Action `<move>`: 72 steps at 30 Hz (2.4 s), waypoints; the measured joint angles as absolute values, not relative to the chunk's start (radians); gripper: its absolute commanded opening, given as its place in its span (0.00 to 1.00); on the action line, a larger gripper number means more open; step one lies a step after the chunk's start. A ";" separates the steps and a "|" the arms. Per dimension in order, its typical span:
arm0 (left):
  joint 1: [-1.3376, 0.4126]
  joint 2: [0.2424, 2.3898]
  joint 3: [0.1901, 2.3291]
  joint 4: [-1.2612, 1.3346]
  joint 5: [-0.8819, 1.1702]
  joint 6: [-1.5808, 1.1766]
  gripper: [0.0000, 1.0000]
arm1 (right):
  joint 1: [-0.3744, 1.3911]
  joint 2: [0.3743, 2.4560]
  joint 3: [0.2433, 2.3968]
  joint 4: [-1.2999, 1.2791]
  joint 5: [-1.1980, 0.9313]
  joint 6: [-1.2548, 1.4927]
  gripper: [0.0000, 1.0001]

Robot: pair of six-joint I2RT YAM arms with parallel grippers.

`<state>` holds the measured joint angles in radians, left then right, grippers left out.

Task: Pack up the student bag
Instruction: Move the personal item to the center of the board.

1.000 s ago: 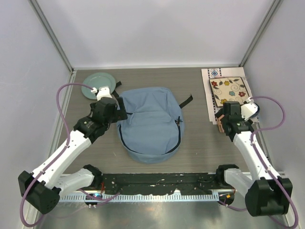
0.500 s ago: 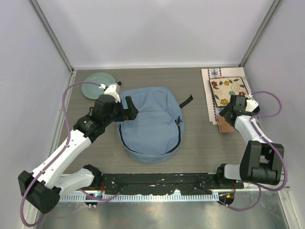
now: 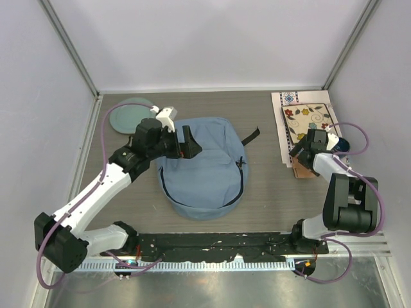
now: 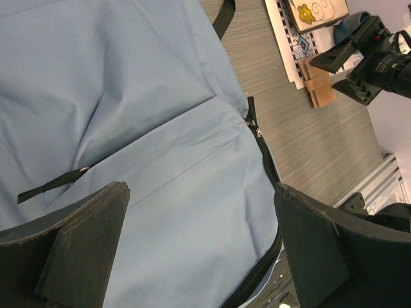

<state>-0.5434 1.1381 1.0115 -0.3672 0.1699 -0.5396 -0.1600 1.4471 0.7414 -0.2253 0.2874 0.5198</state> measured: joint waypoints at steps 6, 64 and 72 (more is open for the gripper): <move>-0.564 1.209 1.038 -0.342 0.203 -0.541 1.00 | -0.168 1.435 0.701 -0.178 0.207 0.501 0.93; -0.857 1.700 1.391 -0.283 0.231 -0.548 1.00 | -0.199 1.361 0.627 -0.120 -0.168 0.536 0.84; -0.866 1.741 1.408 -0.281 0.244 -0.564 1.00 | -0.199 1.181 0.589 -0.212 -0.245 0.543 0.83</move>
<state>-0.8658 1.7412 1.4082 -0.2806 0.2436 -0.5644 -0.1989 1.1809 0.5888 -0.2119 -0.2455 0.5430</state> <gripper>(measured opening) 0.994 0.834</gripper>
